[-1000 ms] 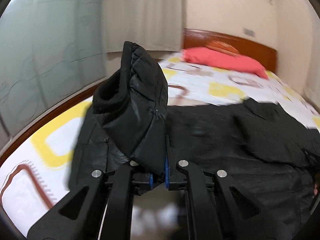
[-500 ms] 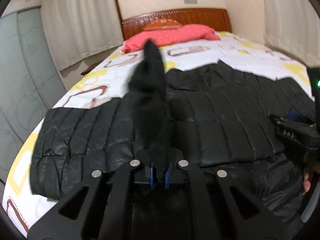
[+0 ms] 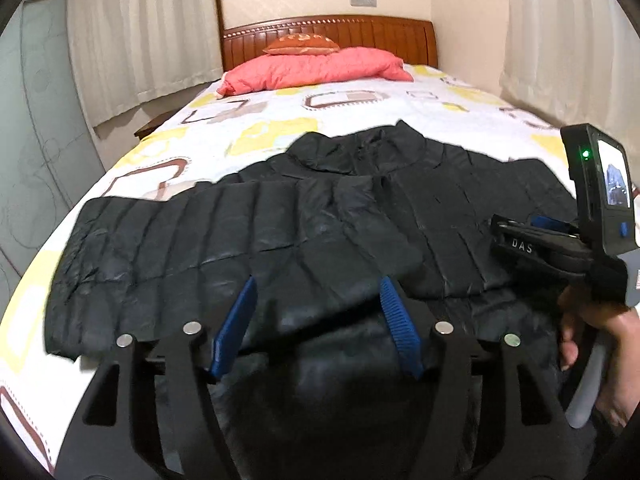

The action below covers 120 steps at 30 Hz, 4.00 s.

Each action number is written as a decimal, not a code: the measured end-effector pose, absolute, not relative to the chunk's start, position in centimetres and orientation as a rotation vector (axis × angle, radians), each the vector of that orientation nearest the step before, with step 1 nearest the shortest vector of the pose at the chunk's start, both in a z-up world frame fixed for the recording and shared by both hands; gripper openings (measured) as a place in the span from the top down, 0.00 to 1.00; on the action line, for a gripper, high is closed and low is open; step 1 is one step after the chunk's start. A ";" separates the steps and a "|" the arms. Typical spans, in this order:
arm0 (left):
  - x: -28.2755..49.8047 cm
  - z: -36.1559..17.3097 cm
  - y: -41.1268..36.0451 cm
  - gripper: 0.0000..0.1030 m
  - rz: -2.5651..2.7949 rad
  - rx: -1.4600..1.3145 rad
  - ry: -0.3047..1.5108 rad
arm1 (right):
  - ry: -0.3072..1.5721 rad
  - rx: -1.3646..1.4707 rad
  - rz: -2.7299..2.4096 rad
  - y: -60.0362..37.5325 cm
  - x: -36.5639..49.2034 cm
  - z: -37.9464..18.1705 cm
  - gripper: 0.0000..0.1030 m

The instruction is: Fold large clothes

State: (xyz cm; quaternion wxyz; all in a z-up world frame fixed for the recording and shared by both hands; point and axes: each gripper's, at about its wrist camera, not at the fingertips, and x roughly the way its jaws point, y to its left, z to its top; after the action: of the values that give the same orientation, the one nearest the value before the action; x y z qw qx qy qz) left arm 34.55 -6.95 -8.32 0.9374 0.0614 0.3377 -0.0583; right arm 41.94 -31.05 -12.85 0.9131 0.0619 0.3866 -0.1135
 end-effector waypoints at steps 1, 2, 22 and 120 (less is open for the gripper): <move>34.3 -7.8 -6.3 0.37 -0.108 0.115 0.682 | 0.791 0.140 -0.228 -30.8 41.7 -12.4 0.38; 33.8 -7.5 -5.5 0.37 -0.095 0.108 0.678 | 0.782 0.156 -0.210 -30.2 41.4 -11.9 0.38; 33.9 -7.5 7.8 0.32 0.185 0.023 0.658 | 0.827 0.060 0.052 -15.4 44.5 -11.2 0.77; 50.5 -12.3 2.9 0.33 0.227 -0.032 0.870 | 0.803 0.088 -0.224 -28.5 49.2 -12.6 0.36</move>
State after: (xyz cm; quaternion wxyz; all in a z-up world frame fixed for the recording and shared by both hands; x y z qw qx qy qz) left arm 50.51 2.88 -12.25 0.9006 -0.0154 0.4203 0.1095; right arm 49.16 -28.53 -12.63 0.9135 0.0426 0.3897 -0.1088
